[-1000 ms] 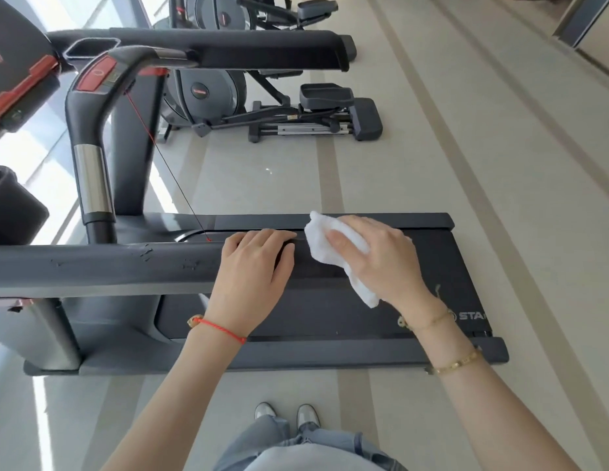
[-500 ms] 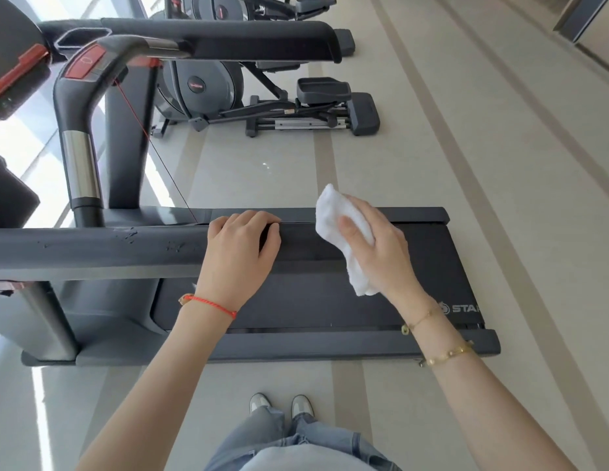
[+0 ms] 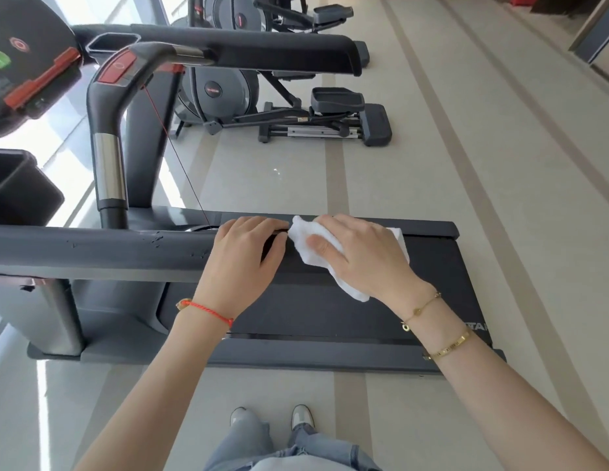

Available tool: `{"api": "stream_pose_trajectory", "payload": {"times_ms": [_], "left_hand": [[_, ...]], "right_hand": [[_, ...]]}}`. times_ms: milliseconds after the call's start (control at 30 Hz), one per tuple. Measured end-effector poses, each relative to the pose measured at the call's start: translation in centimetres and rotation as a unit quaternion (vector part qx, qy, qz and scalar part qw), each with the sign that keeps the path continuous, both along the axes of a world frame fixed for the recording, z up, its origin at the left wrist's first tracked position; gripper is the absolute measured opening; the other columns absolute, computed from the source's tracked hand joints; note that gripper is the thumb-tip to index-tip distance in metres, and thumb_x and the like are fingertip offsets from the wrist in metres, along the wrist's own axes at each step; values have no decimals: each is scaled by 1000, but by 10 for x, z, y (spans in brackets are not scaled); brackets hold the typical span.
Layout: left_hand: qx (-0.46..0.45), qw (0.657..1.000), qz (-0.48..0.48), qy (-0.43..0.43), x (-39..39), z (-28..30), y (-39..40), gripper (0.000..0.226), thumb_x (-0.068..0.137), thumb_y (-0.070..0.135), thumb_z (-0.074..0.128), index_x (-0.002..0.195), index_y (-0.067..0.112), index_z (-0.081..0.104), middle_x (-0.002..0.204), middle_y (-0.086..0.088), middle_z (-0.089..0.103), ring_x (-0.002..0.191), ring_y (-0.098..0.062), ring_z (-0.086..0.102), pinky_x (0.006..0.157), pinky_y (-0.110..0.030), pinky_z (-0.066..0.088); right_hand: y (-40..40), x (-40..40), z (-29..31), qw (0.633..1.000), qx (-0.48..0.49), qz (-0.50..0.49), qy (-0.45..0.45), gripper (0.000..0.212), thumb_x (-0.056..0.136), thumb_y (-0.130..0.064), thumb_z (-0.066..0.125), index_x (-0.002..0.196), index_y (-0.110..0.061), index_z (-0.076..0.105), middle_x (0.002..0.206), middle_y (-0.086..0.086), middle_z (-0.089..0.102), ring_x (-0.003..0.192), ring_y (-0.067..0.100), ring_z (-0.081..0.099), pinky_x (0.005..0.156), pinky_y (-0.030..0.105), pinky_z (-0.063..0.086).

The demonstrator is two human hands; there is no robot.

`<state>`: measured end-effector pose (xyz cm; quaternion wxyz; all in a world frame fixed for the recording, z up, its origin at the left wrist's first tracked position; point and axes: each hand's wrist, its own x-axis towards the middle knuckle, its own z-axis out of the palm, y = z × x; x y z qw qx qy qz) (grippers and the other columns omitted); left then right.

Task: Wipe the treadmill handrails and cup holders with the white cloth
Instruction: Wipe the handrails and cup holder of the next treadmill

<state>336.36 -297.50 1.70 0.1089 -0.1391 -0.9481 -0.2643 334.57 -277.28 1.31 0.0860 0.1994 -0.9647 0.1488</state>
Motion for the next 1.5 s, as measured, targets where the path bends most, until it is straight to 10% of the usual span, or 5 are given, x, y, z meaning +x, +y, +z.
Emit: {"api": "stream_pose_trajectory", "payload": {"times_ms": [733,1067,1267,1500], "left_hand": [[-30,988,134,67,0,-9,-298,22,98,12,52,112,14,68,110,-1,69,106,-26,60,98,-51,42],[-41,995,49,75,-9,-10,-328,17,97,18,55,105,19,69,101,7,69,96,-19,61,102,-39,36],[-20,994,52,94,-11,-15,-331,13,94,17,59,99,19,71,93,6,69,91,-20,61,97,-38,37],[2,993,58,102,-12,-18,-329,13,94,18,59,99,19,71,91,7,68,89,-19,60,100,-38,36]], "right_hand": [[-306,-11,-11,991,32,74,110,36,99,-42,41,126,-25,58,110,1,60,84,23,59,74,34,48],[-314,-6,-11,991,-27,-80,107,38,100,-43,35,108,-23,66,90,-3,66,73,26,59,69,38,45],[-336,6,-21,990,-5,-1,143,33,100,-38,44,123,-24,62,119,-3,62,101,23,59,91,37,42],[-314,2,-13,979,-31,-157,130,33,99,-39,38,101,-20,65,84,-3,63,74,24,56,74,36,40]]}}
